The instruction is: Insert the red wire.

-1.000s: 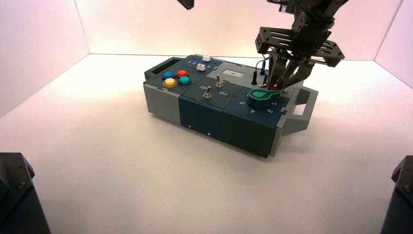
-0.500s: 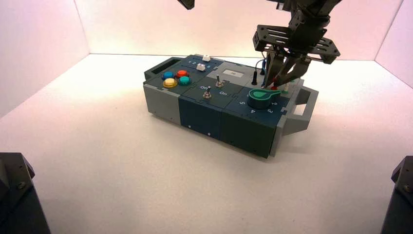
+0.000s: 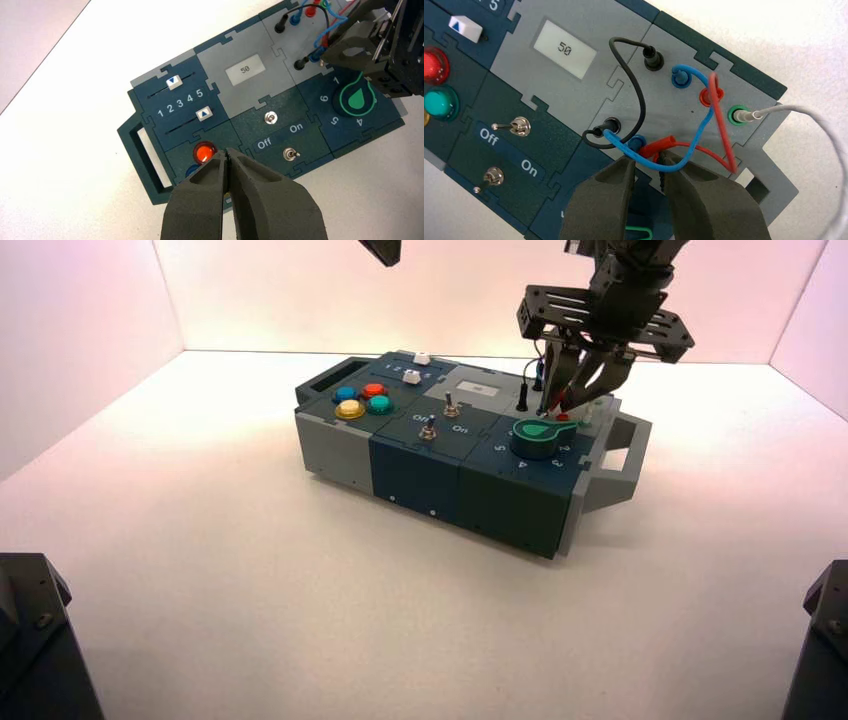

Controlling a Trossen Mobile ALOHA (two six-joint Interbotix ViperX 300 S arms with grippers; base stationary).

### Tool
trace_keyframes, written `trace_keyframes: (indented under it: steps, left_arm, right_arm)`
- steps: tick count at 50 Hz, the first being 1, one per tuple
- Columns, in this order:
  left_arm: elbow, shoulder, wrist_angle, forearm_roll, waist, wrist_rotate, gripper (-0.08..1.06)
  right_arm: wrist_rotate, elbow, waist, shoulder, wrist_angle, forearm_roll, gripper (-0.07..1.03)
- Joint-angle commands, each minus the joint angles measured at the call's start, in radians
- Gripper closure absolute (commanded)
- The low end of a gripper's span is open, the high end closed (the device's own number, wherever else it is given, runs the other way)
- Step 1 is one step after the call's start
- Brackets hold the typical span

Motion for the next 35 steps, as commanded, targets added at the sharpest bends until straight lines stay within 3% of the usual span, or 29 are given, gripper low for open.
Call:
trace_keyframes:
  steps: [1, 35]
  left_arm:
    - [-0.011, -0.014, -0.005, 0.0, -0.005, 0.002, 1.01]
    - [-0.008, -0.014, -0.005, 0.0, -0.005, 0.002, 1.01]
  right_arm:
    - [-0.002, -0.048, -0.018, -0.012, -0.003, -0.005, 0.69]
    - [0.0, -0.061, -0.018, 0.029, -0.011, -0.029, 0.72]
